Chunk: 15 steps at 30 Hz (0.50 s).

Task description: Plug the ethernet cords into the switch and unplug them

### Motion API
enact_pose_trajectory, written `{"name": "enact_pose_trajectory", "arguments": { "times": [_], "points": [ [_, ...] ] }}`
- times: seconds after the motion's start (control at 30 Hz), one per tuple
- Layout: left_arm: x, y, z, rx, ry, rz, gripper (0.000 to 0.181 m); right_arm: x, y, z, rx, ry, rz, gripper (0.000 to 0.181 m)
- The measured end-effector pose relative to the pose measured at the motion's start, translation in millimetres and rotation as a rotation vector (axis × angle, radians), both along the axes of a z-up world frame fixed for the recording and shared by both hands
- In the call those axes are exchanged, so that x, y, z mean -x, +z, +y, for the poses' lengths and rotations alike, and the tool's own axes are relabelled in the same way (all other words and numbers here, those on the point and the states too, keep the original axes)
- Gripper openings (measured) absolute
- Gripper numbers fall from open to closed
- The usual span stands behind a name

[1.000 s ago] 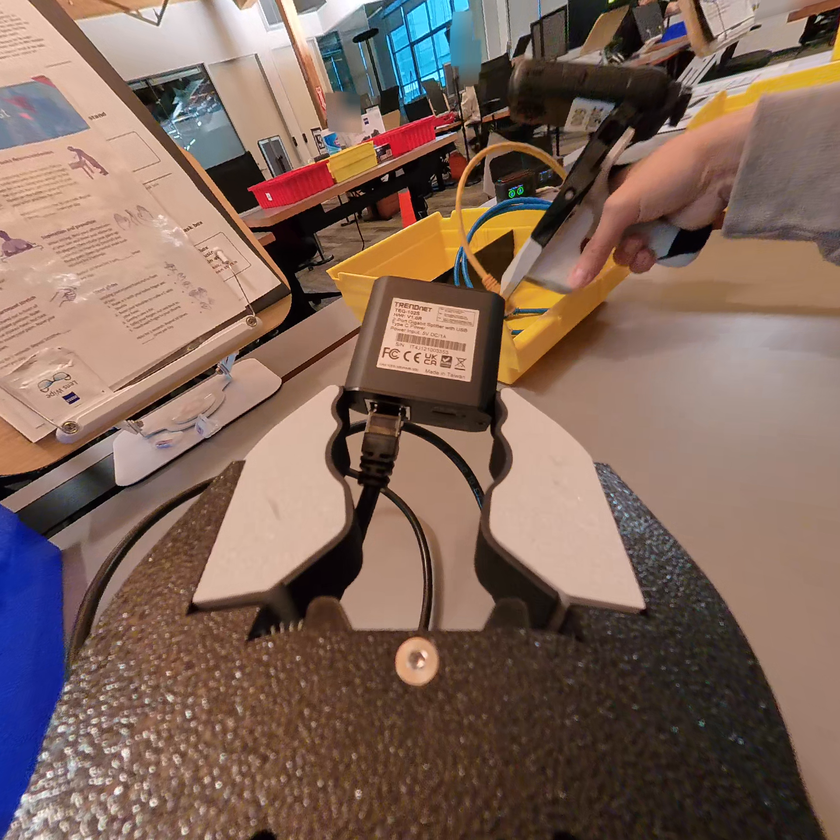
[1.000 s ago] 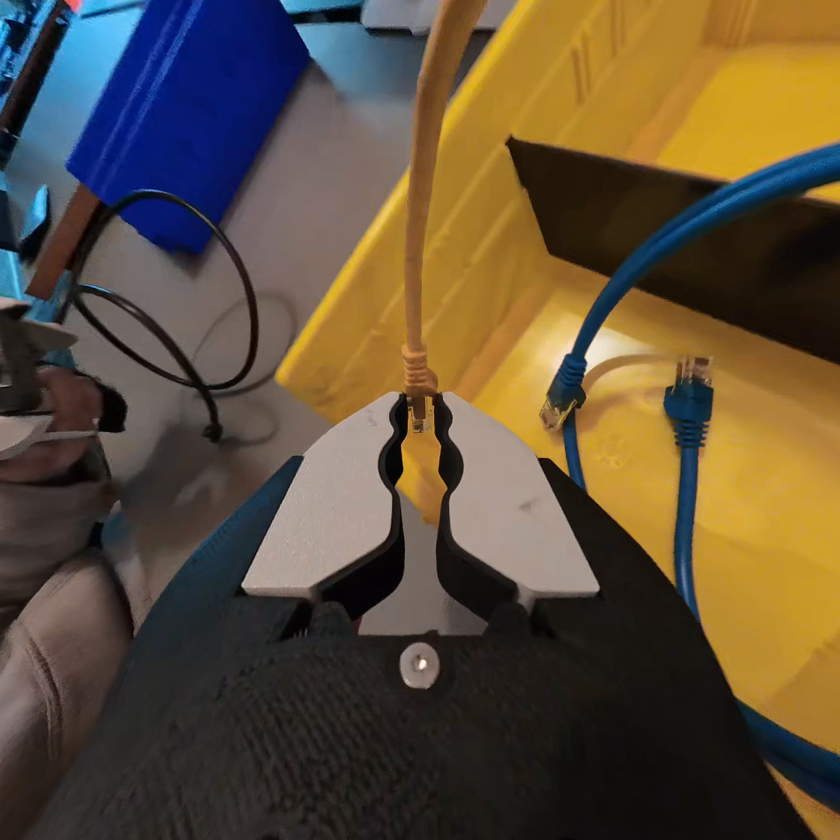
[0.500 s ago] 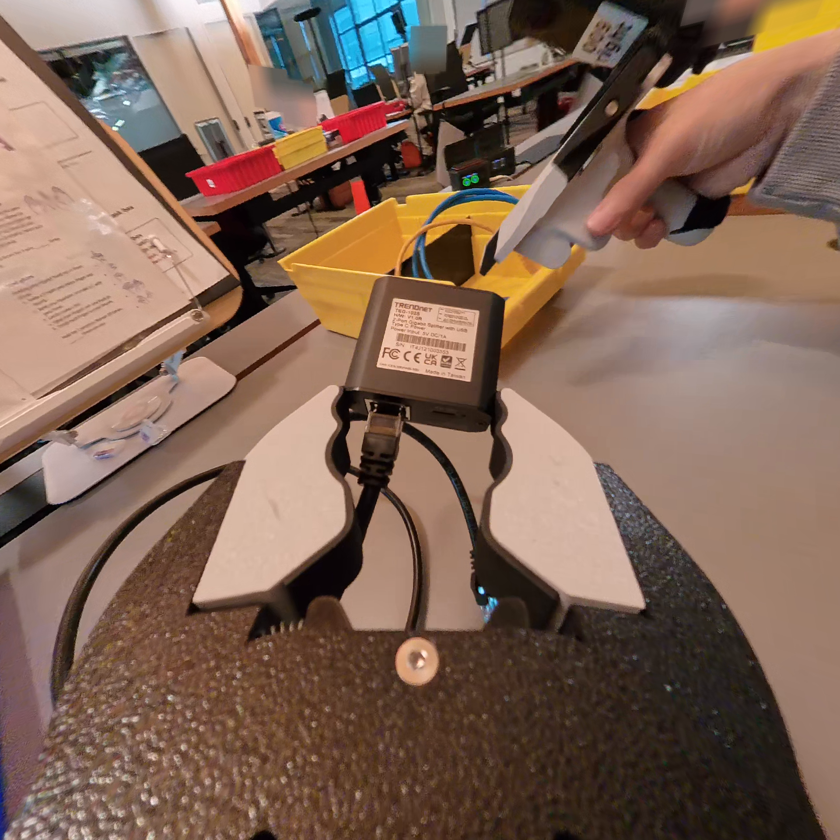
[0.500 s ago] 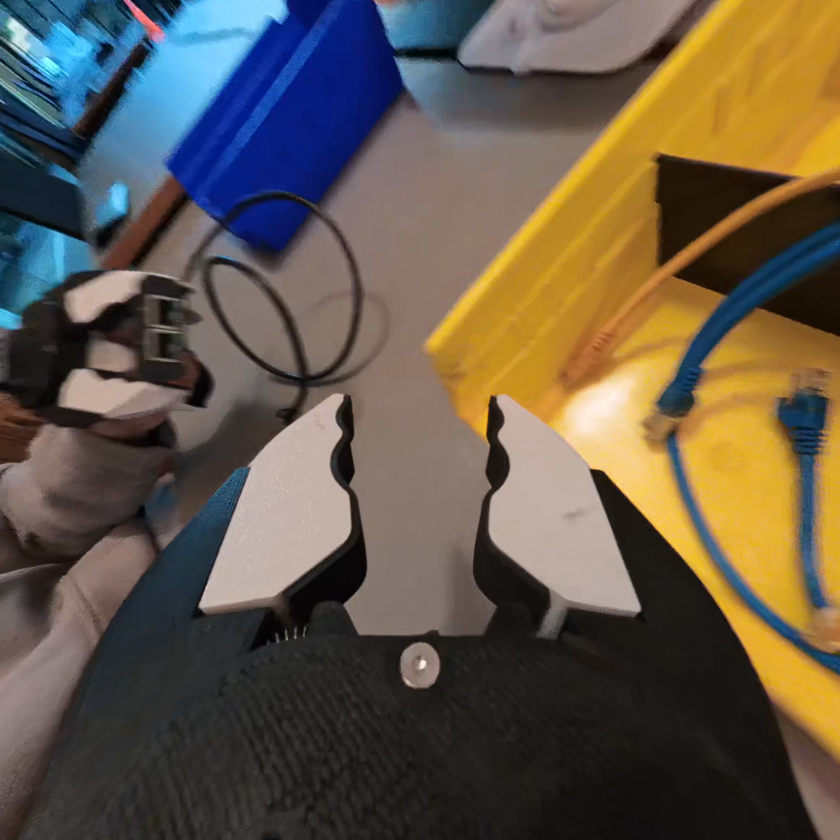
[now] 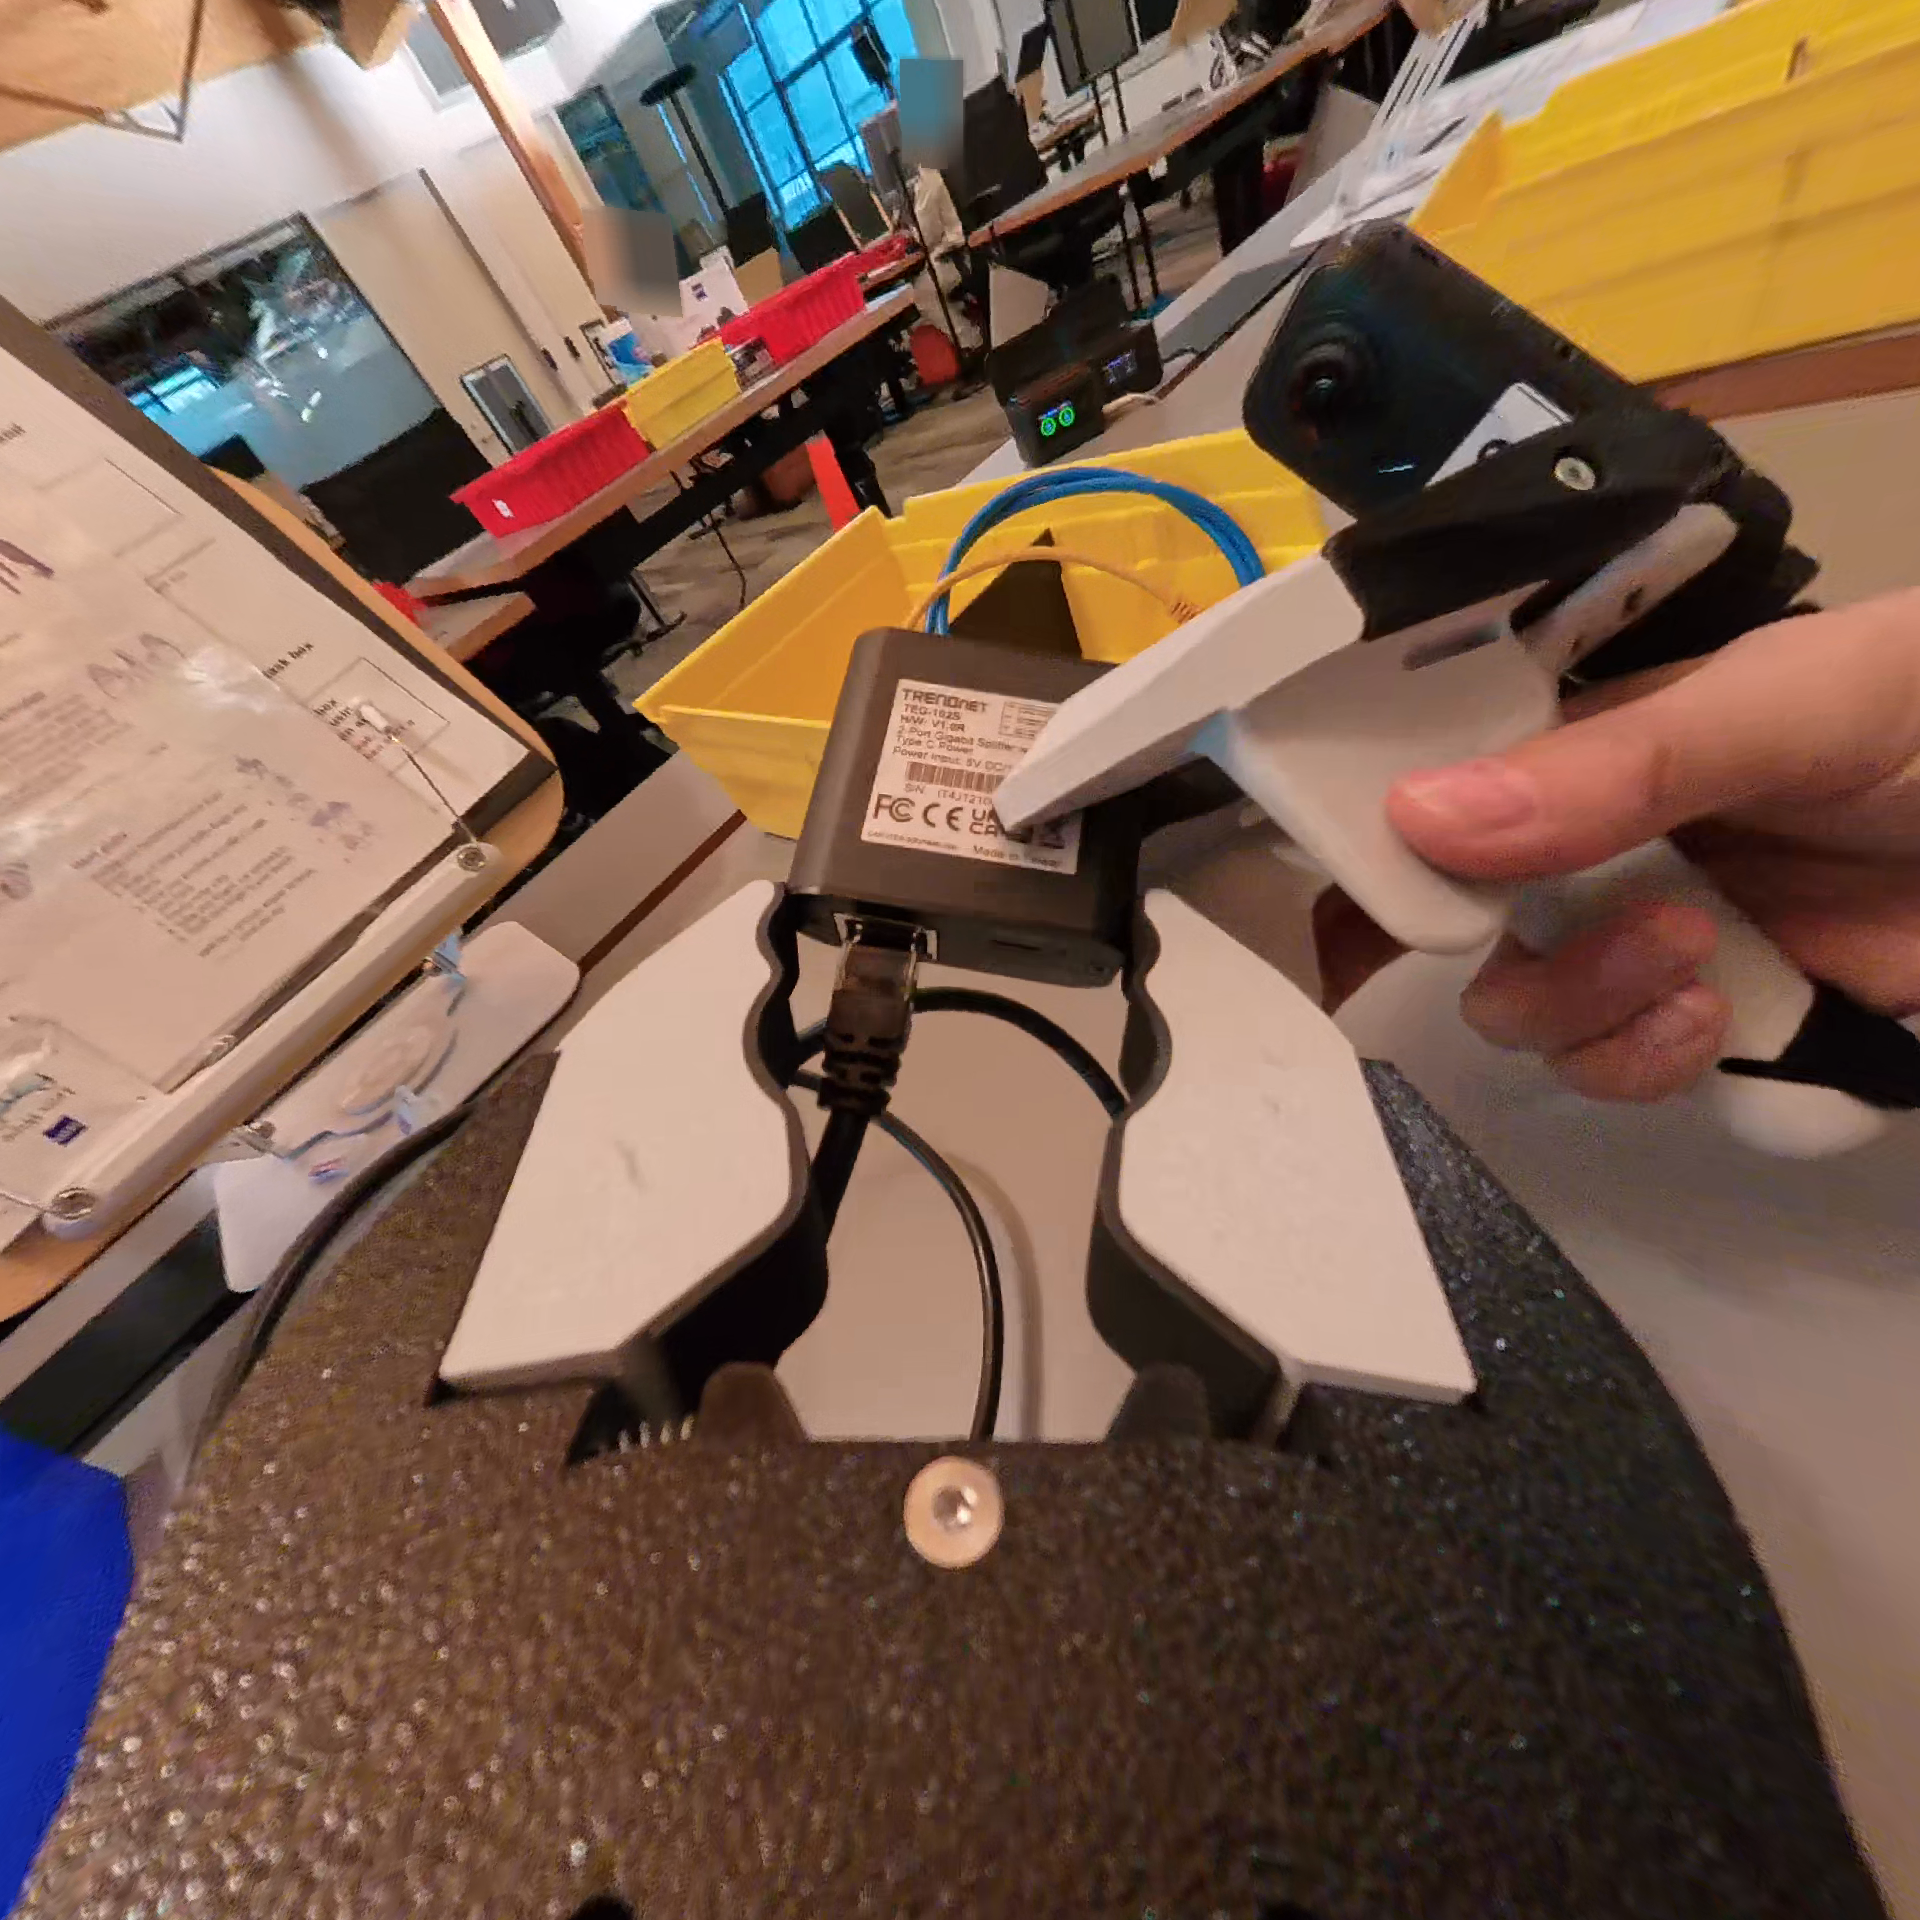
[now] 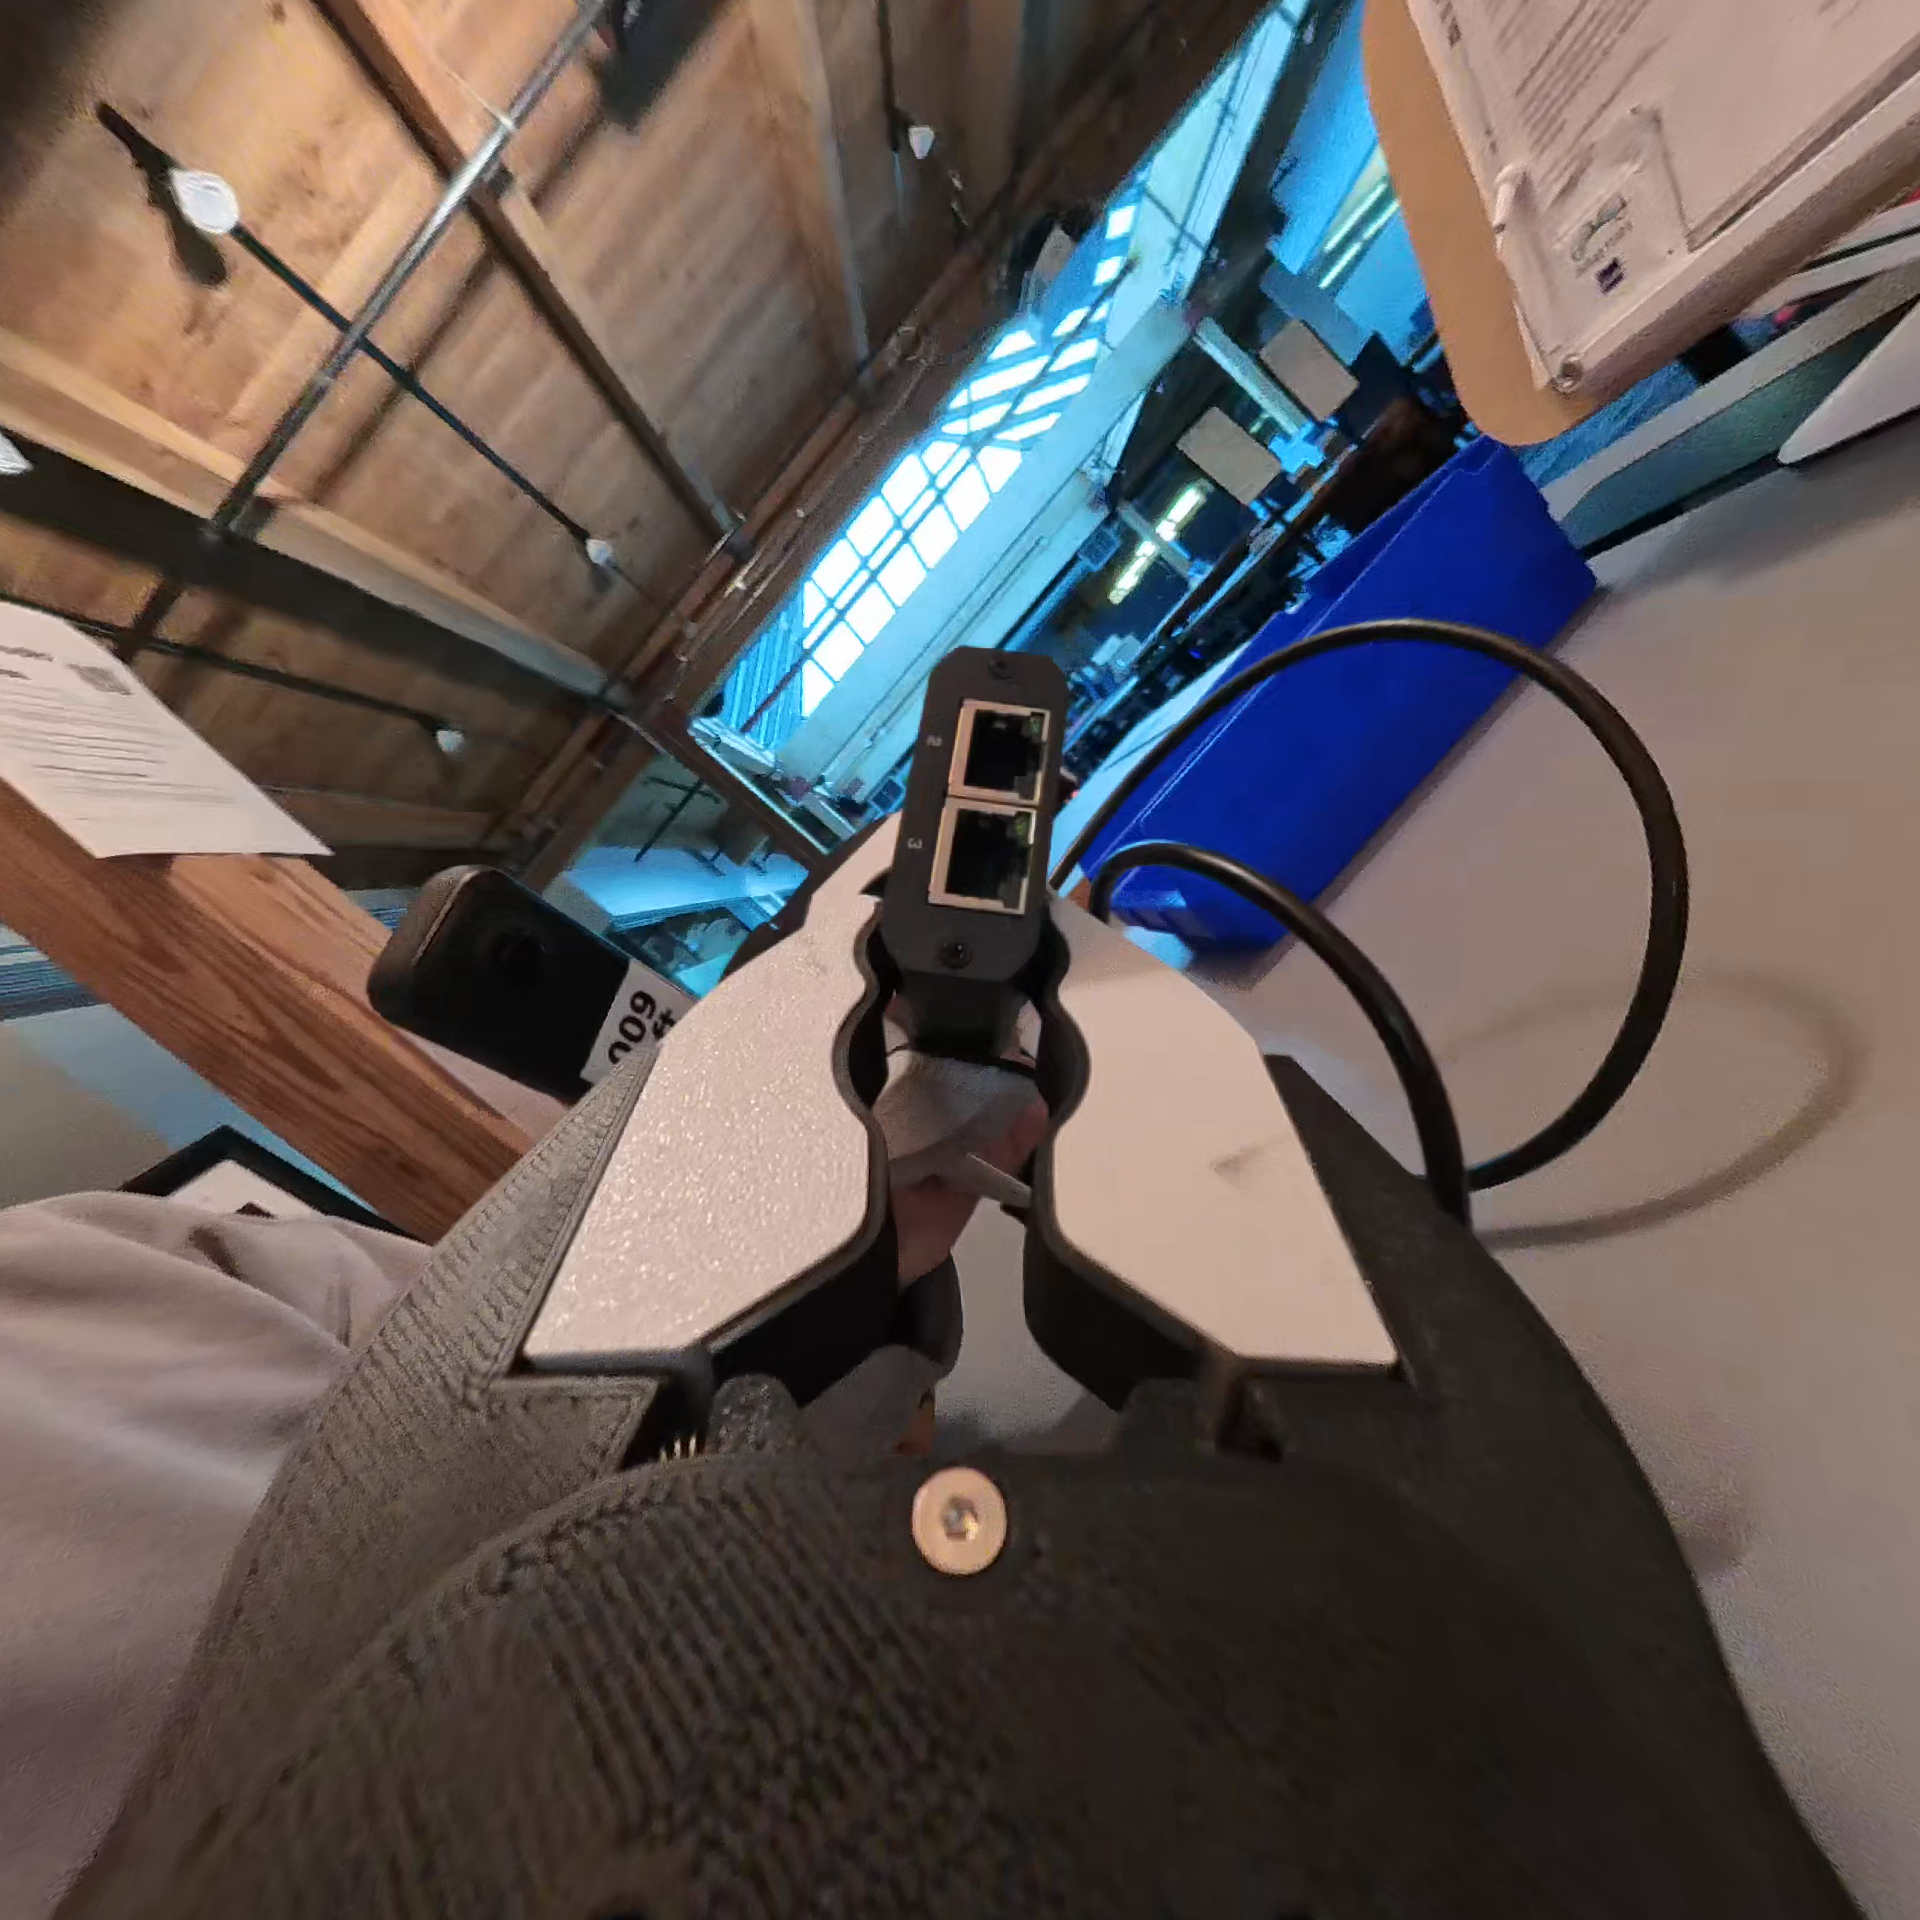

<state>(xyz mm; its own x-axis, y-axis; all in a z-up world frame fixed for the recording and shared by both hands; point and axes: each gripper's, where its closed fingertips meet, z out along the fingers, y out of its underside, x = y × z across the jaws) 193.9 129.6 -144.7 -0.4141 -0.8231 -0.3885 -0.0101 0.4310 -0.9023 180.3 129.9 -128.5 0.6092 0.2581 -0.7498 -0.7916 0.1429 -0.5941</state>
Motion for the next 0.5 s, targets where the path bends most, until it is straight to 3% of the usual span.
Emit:
{"name": "enact_pose_trajectory", "arguments": {
  "times": [0.1,0.23,0.37,0.5],
  "points": [
    [2.8,-8.1,-7.5,-0.012,-0.037,0.033,0.06,0.4,-8.1,-5.8,0.061,0.061,-0.025,0.024],
    [27.2,-15.0,-23.2,0.093,-0.268,0.315,0.08,6.2,-16.6,-30.2,0.2,0.156,-0.208,0.024],
    [47.7,14.9,-28.9,0.21,-0.526,0.648,0.066,25.3,-25.4,-41.1,0.341,0.237,-0.45,0.024],
    [45.4,20.1,-27.2,0.145,-0.67,0.907,0.047,40.6,-28.3,-34.7,0.378,0.286,-0.542,0.024]
  ]
}}
